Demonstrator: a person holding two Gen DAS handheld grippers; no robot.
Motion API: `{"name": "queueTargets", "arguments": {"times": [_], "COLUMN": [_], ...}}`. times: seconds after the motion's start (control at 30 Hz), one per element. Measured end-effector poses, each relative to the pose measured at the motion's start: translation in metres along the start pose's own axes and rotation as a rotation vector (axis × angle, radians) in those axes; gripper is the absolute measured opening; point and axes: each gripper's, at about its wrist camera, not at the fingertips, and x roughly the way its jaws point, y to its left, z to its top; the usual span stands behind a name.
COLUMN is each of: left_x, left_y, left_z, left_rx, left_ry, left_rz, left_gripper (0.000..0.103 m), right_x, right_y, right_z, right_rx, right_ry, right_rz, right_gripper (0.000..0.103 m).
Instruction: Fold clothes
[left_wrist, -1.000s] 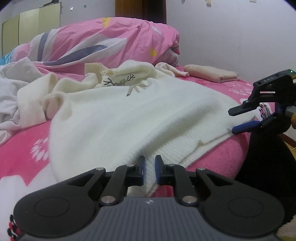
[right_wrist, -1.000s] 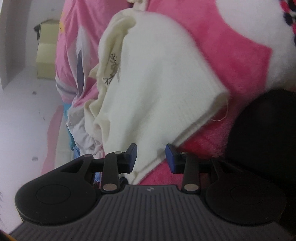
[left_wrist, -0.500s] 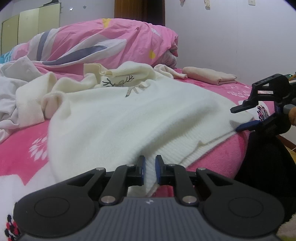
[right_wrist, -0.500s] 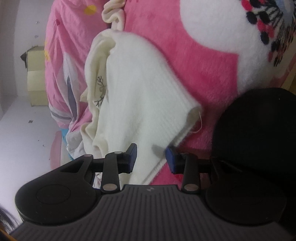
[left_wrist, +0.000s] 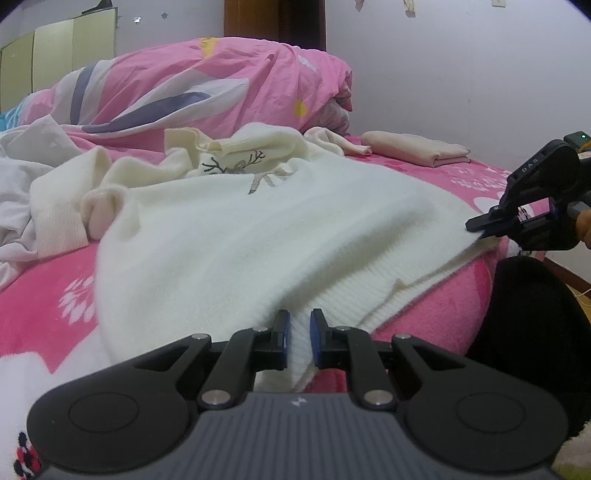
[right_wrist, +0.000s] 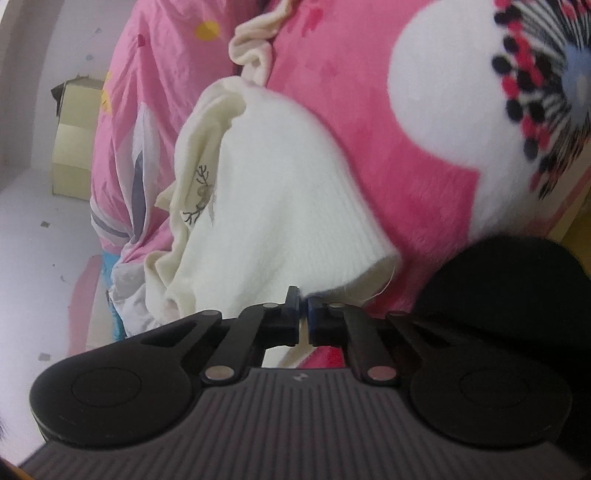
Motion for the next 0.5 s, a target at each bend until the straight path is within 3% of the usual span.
{"name": "queueTargets", "arguments": {"times": [0.5], "left_x": [-0.0022], "left_y": [-0.0004], "left_z": [0.0014], "left_rx": [0.009], "left_ry": [0.012], "left_rz": [-0.005], "left_gripper": [0.014], "right_x": [-0.006], "right_y": [-0.0013], "right_z": [0.0009], "right_rx": [-0.06], "right_ry": [-0.023], "right_rz": [-0.032], "right_gripper": [0.001]}}
